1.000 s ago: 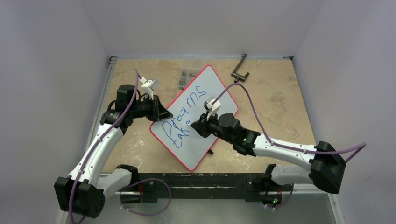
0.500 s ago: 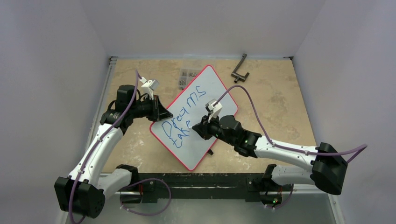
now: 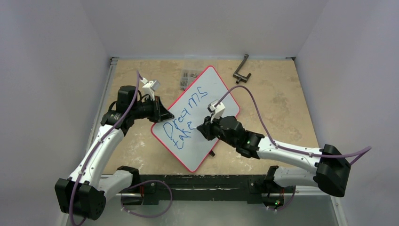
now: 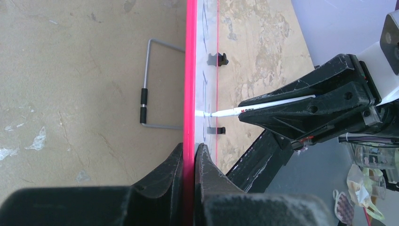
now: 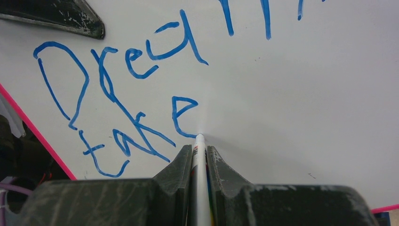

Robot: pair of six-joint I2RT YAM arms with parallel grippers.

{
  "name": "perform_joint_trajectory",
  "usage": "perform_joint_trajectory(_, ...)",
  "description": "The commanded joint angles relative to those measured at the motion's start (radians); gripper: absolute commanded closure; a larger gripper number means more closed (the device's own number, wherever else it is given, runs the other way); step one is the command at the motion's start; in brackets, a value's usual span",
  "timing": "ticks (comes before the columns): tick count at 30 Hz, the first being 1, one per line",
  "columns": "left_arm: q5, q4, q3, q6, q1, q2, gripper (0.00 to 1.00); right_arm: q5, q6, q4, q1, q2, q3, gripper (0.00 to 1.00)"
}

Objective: Write a sentence on the whiteboard

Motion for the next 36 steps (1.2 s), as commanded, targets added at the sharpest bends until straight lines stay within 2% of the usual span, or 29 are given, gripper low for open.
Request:
perform_joint_trajectory(1,-0.103,-0.012,-0.006,0.114,-0.007,0.002,1.00,0.080,-0.044,-0.077,-0.003,0.017,0.049,1.00)
perform_joint_trajectory(12,-0.093,-0.009,-0.007,0.111,-0.007,0.002,1.00,0.093,-0.067,-0.161,-0.004,-0.077,0.110,1.00)
perform_joint_trajectory(19,-0.087,-0.007,-0.006,0.108,-0.007,0.000,1.00,0.079,-0.061,-0.105,-0.015,-0.110,0.103,1.00)
perform_joint_trajectory(26,-0.089,-0.009,-0.009,0.110,-0.009,-0.004,1.00,-0.099,-0.029,-0.047,-0.156,-0.112,0.110,1.00)
perform_joint_trajectory(32,-0.088,-0.009,-0.008,0.111,-0.007,-0.006,1.00,-0.242,0.007,0.013,-0.332,-0.138,0.057,1.00)
perform_joint_trajectory(36,-0.089,-0.009,-0.007,0.111,-0.007,-0.002,1.00,-0.287,0.020,0.060,-0.381,-0.129,0.029,1.00)
